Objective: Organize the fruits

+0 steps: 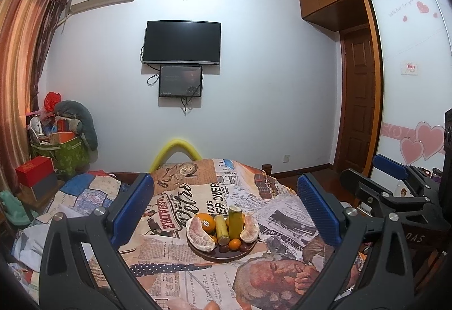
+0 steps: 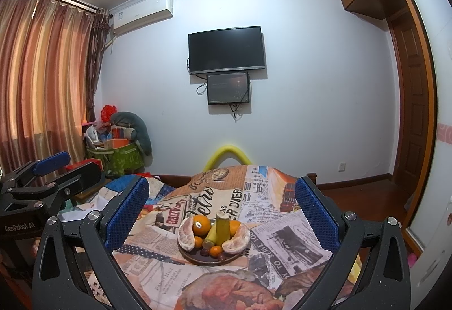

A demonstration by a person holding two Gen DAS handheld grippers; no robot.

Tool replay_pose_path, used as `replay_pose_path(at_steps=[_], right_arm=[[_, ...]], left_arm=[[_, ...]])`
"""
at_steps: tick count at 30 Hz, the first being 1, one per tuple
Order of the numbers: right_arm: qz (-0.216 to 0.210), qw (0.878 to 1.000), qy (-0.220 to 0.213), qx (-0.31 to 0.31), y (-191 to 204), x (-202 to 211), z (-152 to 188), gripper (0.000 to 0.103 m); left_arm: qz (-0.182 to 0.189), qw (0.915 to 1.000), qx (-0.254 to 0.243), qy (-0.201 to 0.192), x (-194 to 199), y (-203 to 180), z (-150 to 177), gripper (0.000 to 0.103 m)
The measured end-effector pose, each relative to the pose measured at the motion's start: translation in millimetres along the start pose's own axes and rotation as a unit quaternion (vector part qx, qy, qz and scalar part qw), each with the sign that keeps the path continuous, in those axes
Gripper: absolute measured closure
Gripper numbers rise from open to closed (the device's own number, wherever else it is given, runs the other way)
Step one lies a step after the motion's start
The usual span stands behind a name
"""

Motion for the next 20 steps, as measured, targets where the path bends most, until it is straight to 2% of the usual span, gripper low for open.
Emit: replay_pose_path(at_steps=[20], right_arm=[[0.002,1.0,0.005,-0.005,-3.7,-1.7,3.1,0.0]], left_arm=[[-0.001,1.0,-0.002,0.004,-4.1,0.6,1.8,0.0]])
Point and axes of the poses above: each gripper's, at about its wrist camera, not at the fingertips, and x roughly against the way its jaws point, y to its left, z to its underside, the point moved 9 cm from there along -x, roughly the way its jaws point, and after that the axes turned 4 degrees about -y, right-handed, at the moved point
